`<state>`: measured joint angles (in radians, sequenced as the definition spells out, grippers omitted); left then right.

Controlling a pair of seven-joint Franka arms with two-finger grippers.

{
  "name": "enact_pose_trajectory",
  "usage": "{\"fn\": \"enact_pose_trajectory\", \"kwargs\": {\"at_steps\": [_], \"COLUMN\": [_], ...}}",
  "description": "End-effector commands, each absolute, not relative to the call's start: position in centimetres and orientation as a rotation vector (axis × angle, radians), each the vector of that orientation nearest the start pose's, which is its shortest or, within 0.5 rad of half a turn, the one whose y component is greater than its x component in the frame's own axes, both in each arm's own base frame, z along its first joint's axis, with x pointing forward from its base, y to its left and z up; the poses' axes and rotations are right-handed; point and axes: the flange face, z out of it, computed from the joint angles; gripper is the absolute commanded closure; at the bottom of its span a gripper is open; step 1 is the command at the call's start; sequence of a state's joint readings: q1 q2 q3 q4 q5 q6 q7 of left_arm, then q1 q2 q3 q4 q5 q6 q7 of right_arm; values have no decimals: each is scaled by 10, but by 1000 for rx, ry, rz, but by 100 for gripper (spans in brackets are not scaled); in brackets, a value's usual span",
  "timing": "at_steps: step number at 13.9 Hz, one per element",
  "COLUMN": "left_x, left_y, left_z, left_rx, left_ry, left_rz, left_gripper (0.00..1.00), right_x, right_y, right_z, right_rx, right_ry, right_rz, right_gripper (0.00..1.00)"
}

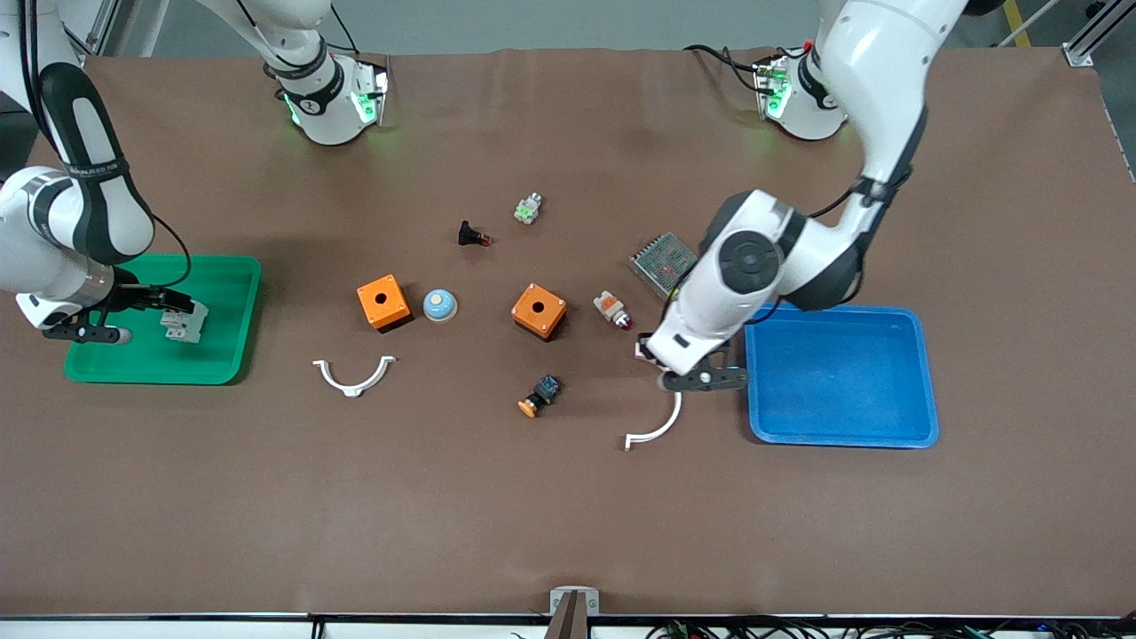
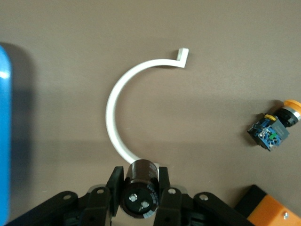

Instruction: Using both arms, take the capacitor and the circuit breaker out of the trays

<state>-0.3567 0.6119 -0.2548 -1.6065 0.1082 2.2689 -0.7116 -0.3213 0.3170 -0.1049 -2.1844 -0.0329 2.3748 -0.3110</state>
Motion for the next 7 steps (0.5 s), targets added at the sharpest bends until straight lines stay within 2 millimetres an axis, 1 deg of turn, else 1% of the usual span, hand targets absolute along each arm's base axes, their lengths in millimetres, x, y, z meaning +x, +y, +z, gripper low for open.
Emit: {"fn": "enact_pose_trajectory", "kwargs": {"at_steps": [1,2,3,5,7], "left_x": [593,596,600,603,605], "left_y": [-417,-424,-429,-438,-438], "left_z": [261,250,241,222,203], "left_rx": [-3196,-3185,-3185,-3212,-3201], "left_ry": [-205,-222,-228,-218,-195], "left_rz": [-72,-89,-108,-159,-221], "left_gripper": [100,100,100,100,99], "right_x": [494,494,493,495,497], "right_y": [-228,-229,-229,-227,-225], "right_z": [225,223,221,219,221], "right_rx": [-3129,-3129,-3129,-3129,-3130], "right_ry": [138,137,140,132,128], "right_rz": [187,187,190,192,187], "right_gripper": [13,23,32,46,58]}}
